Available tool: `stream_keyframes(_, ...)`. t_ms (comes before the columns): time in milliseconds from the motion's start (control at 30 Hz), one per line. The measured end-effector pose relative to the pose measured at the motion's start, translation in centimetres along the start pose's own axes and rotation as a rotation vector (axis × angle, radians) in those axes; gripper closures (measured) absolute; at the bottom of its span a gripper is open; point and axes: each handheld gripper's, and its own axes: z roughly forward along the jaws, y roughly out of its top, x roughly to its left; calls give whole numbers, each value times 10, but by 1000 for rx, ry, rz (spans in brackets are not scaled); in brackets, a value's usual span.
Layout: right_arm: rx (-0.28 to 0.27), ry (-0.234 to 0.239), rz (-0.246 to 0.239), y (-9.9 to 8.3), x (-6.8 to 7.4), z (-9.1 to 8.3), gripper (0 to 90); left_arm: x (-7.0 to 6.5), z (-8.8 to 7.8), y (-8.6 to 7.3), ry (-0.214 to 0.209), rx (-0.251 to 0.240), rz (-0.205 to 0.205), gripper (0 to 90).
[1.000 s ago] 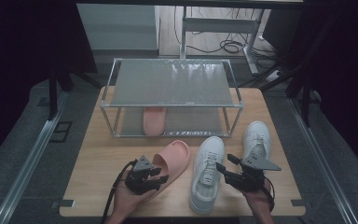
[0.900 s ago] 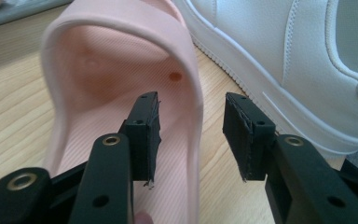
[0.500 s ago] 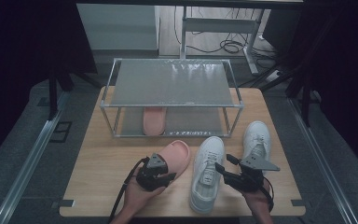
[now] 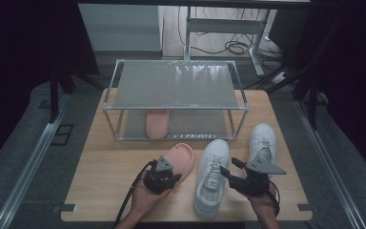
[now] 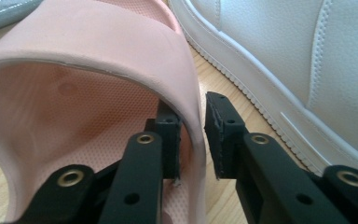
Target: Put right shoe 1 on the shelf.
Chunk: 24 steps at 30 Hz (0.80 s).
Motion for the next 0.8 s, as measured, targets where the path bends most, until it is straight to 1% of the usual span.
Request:
stream_keyframes(100, 2, 2, 2, 0, 0, 0, 423, 0, 0, 0, 0, -1, 3, 790)
stream_keyframes(333, 3, 2, 0, 0, 1, 1, 423, 1, 0, 0, -14, 0, 6, 808)
stream_keyframes(633, 0, 0, -1, 0, 1, 0, 423, 0, -2, 0, -28, 13, 29, 826)
stream_keyframes(800, -1, -2, 0, 0, 0, 0, 423, -1, -10, 8, -18, -13, 37, 827)
